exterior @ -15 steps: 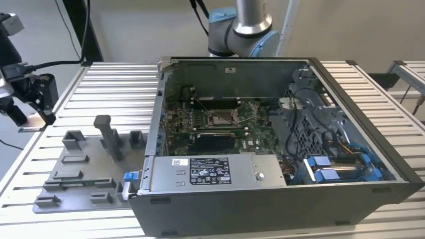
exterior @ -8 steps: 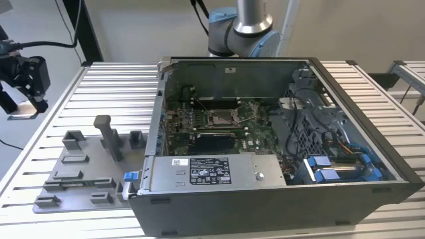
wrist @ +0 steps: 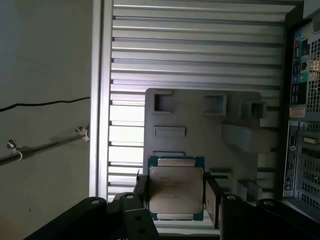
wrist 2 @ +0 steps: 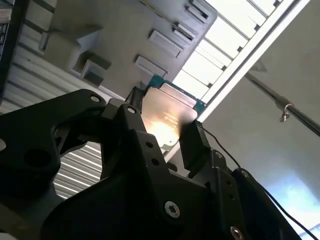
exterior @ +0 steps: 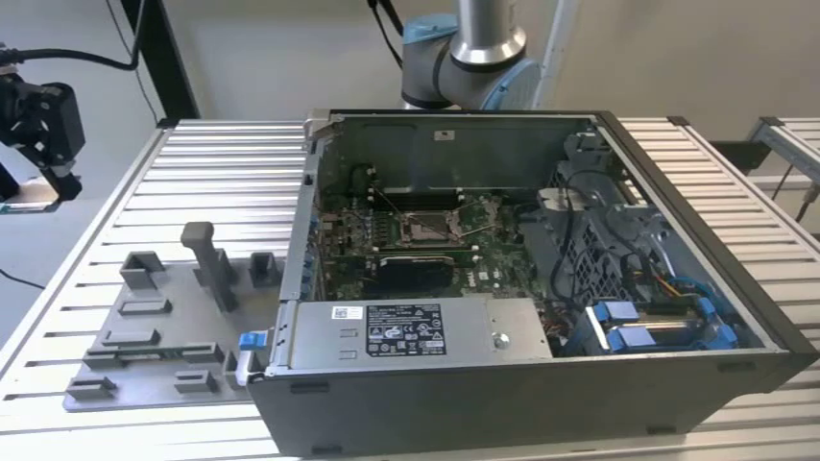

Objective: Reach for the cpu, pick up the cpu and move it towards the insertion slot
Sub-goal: 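Pick up the cpu and move it towards the insertion slot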

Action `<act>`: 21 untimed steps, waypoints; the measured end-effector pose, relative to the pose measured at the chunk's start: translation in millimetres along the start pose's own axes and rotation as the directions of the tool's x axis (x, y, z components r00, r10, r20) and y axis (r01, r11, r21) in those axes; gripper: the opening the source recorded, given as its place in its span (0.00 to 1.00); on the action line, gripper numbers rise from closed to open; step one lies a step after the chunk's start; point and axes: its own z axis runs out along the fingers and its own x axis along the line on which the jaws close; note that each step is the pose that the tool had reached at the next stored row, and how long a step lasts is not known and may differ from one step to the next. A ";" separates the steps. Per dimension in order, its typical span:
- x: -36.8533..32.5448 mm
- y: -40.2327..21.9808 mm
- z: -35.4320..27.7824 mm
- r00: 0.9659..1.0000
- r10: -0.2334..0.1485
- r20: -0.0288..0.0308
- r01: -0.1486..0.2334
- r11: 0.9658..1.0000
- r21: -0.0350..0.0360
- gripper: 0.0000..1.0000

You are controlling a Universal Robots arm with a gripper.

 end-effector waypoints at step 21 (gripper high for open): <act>-22.3 -0.2 -6.4 1.000 0.000 0.000 0.000 1.000 0.000 0.00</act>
